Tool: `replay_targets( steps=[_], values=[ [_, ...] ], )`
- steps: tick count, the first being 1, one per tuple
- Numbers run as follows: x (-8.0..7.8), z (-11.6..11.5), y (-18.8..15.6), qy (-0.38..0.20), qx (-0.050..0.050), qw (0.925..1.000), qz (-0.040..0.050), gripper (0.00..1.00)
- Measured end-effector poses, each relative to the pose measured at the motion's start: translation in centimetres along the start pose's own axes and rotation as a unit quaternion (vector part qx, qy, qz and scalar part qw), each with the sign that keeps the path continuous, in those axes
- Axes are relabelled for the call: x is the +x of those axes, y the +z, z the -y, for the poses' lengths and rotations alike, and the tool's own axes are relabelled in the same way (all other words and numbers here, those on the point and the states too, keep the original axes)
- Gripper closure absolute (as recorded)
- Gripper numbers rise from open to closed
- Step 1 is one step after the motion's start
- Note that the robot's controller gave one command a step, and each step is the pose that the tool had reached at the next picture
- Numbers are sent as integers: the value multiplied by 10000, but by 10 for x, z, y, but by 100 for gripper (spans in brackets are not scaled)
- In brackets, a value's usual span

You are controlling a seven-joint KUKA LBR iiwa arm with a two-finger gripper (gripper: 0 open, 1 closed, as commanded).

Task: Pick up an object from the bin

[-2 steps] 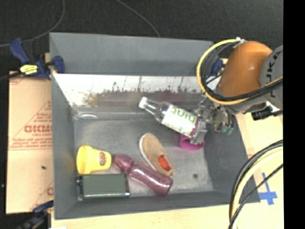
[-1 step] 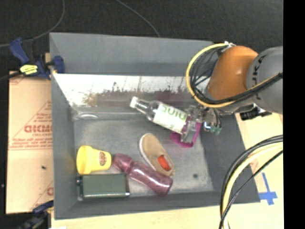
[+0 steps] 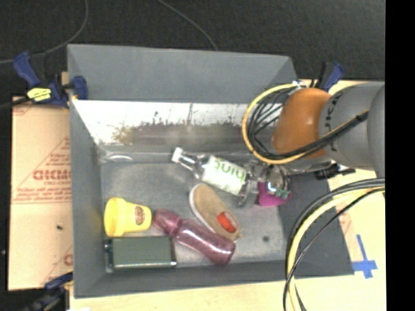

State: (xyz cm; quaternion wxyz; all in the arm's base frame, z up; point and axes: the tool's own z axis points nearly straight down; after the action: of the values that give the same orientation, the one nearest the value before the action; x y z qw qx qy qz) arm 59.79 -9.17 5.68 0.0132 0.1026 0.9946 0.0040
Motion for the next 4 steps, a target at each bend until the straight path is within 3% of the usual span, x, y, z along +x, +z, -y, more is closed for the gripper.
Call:
replay_targets(
  steps=[1, 2, 3, 4],
  values=[
    [-2, 1, -1, -11, 7, 10000, 74, 100],
    [-2, 1, -1, -14, 8, 10000, 74, 100],
    [-47, -11, -15, -255, 18, 9996, 107, 100],
    [-54, -17, -23, 180, 6, 9998, 84, 100]
  ],
)
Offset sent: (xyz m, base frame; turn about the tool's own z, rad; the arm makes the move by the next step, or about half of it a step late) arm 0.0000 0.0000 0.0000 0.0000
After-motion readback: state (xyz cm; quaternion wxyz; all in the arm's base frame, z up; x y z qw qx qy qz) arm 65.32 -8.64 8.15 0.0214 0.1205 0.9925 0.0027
